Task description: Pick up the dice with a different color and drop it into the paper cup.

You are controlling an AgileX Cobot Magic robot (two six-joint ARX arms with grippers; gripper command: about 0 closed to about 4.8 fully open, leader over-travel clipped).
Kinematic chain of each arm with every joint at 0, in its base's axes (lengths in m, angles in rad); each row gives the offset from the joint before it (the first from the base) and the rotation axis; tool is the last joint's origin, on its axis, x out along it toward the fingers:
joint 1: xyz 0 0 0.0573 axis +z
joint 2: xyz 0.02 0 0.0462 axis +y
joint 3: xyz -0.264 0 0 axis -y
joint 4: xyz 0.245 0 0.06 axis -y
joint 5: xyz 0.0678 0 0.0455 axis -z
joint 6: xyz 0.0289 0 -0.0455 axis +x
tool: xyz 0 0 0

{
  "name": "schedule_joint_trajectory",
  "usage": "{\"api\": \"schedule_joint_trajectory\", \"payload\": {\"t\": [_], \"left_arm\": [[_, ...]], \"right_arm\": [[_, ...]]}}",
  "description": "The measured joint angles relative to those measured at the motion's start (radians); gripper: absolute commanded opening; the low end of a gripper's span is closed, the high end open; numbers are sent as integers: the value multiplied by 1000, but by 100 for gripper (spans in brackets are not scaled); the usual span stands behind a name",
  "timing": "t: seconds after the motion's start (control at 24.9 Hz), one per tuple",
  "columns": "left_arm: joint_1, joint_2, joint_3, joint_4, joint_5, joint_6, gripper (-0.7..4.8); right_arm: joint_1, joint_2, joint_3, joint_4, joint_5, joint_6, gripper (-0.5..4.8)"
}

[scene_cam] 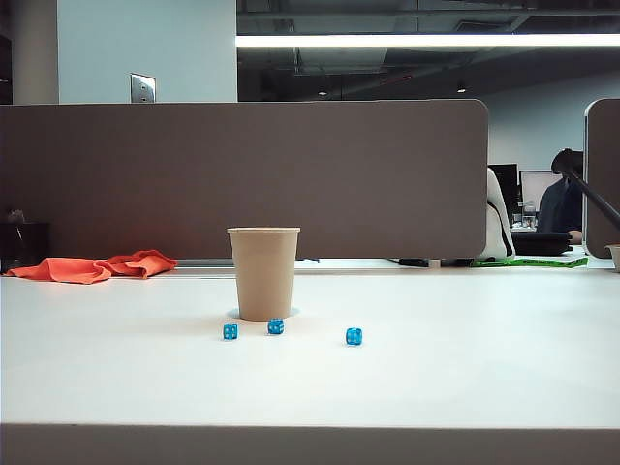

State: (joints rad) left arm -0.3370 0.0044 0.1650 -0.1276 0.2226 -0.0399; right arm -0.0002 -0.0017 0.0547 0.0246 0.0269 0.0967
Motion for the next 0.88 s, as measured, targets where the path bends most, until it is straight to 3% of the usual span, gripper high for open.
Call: {"api": "schedule_joint_trajectory", "payload": {"t": [0.28, 0.48, 0.56, 0.64, 0.88], "left_arm": [[0, 0, 0, 120, -115, 5, -6], [0, 0, 0, 121, -185, 80, -6], [0, 0, 0, 124, -328, 89, -6], [0, 0, 0, 126, -385, 88, -6], [0, 0, 0, 131, -379, 90, -6]], "right_arm": [[0, 0, -47, -8, -2, -20, -5], [0, 0, -47, -8, -4, -53, -5], [0, 0, -47, -8, -4, -54, -5], [0, 0, -47, -8, -5, -54, -5], [0, 0, -47, -41, -27, -54, -5]]}}
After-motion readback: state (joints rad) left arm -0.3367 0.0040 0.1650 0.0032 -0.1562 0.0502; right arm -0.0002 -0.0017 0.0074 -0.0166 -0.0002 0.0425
